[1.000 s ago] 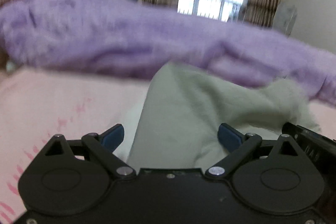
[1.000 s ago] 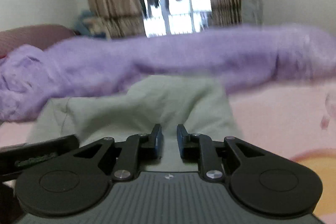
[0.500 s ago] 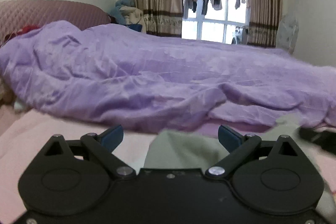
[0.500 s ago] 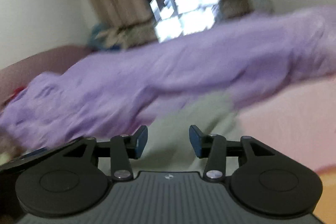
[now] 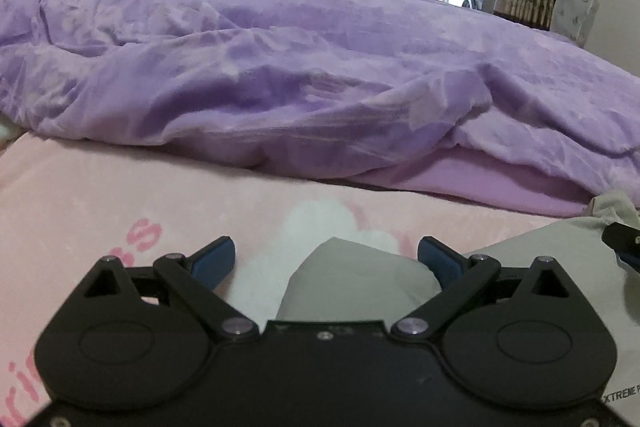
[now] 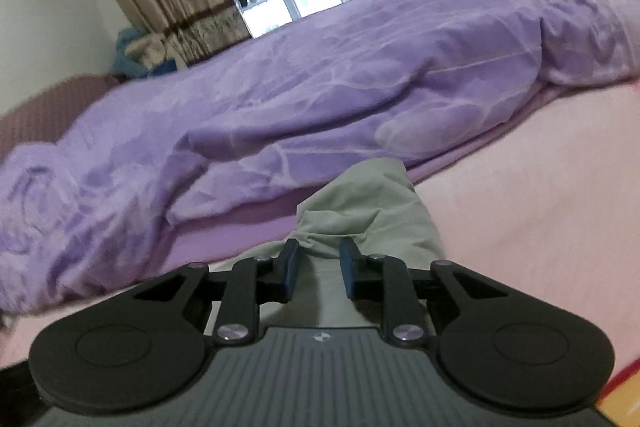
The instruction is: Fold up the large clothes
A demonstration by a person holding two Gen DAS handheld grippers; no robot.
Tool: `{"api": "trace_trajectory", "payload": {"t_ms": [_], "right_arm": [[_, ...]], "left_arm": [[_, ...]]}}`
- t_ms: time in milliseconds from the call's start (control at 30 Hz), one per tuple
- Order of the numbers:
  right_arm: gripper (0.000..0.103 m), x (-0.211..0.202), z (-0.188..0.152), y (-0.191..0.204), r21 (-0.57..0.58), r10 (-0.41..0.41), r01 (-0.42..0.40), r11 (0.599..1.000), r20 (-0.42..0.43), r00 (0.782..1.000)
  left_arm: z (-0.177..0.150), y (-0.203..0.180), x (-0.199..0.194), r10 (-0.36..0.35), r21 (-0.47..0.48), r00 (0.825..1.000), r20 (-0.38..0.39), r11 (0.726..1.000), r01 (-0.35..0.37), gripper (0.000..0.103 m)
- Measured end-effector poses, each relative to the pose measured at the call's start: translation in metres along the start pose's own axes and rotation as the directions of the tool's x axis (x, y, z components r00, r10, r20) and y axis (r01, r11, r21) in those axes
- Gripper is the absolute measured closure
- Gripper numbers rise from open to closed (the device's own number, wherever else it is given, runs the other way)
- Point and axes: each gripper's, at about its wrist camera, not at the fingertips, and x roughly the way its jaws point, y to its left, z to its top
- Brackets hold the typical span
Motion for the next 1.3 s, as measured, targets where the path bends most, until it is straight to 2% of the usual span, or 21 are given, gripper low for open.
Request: {"api": "trace_trajectory", "payload": {"t_ms": [67,100,167,233,333,400,467,533,667,733,800,833,867,967,1167,1233,1300], "right_arm": [[0.078,-0.014,0.006,-0.007,0.028,0.009,-0.01,1.0,0.026,1.0],[0.078,-0.027,0.011,-0.007,0.035,-0.017,0.016,0.999,0.042,0.999],[0.079,-0.069,0.013,-0.005,0.026,-0.009,0.008,1.0,0.062,0.998],[0.081,-0.118,0.003,0.0,-0.037,0.06,-0.057,0.998,0.071,0.996],[0.081,-0.177,-0.029,0.006,-0.101,0.084,-0.076,0.992,0.078,0.993],[0.078,-0.211,-0.055,0.006,-0.108,0.099,-0.09,0.99,0.086,0.991],[0.077,-0.234,-0.075,0.005,-0.091,0.117,-0.11,0.99,0.071,0.991],[0.077,-0.244,-0.094,0.007,-0.104,0.119,-0.117,0.988,0.015,0.993],[0.077,-0.257,-0.127,0.014,-0.133,0.117,-0.128,0.983,-0.089,0.989],[0.076,-0.271,-0.142,0.02,-0.142,0.129,-0.143,0.979,-0.103,0.986],[0.077,-0.282,-0.157,0.03,-0.245,0.074,-0.087,0.965,-0.064,0.995],[0.077,-0.279,-0.164,0.033,-0.296,0.026,-0.043,0.954,-0.061,0.998],[0.077,-0.273,-0.168,0.029,-0.295,0.017,-0.041,0.955,-0.086,0.996],[0.077,-0.262,-0.177,0.008,-0.223,0.065,-0.092,0.971,-0.122,0.99],[0.077,-0.27,-0.175,0.01,-0.277,0.075,-0.103,0.955,-0.11,0.991],[0.076,-0.279,-0.161,0.008,-0.212,0.094,-0.122,0.97,-0.139,0.986],[0.076,-0.289,-0.155,0.01,-0.204,0.096,-0.125,0.971,-0.145,0.985]], "left_arm": [[0.002,-0.005,-0.012,0.043,0.031,0.999,-0.004,0.999,-0.043,0.001],[0.004,-0.008,-0.024,0.085,0.058,0.996,-0.011,0.995,-0.084,0.002],[-0.001,-0.013,-0.062,0.101,0.102,0.994,0.031,0.989,-0.104,0.003],[-0.009,-0.008,-0.102,0.071,0.123,0.997,0.044,0.989,-0.076,0.003],[-0.035,0.002,-0.152,0.031,0.132,0.999,-0.009,0.991,-0.029,0.004],[-0.061,0.009,-0.189,0.029,0.132,1.0,0.005,0.991,-0.029,0.004],[-0.091,0.016,-0.221,0.021,0.14,0.999,0.03,0.99,-0.025,0.004],[-0.117,0.023,-0.239,-0.007,0.153,1.0,0.019,0.988,0.004,0.004],[-0.151,0.027,-0.254,-0.066,0.166,0.994,-0.092,0.983,0.081,0.004],[-0.162,0.027,-0.264,-0.114,0.161,0.989,-0.096,0.979,0.128,0.003],[-0.172,0.024,-0.26,-0.101,0.186,0.985,-0.139,0.974,0.126,0.003],[-0.176,0.023,-0.253,-0.079,0.206,0.983,-0.165,0.972,0.113,0.003],[-0.178,0.021,-0.244,-0.051,0.229,0.981,-0.185,0.969,0.093,0.001],[-0.186,0.025,-0.238,-0.042,0.25,0.982,-0.185,0.964,0.089,0.0],[-0.179,0.029,-0.238,-0.025,0.279,0.981,-0.195,0.957,0.079,0.0],[-0.172,0.029,-0.245,-0.009,0.314,0.985,-0.174,0.947,0.064,0.0],[-0.166,0.033,-0.254,0.019,0.331,0.992,-0.128,0.943,0.025,0.0]]}}
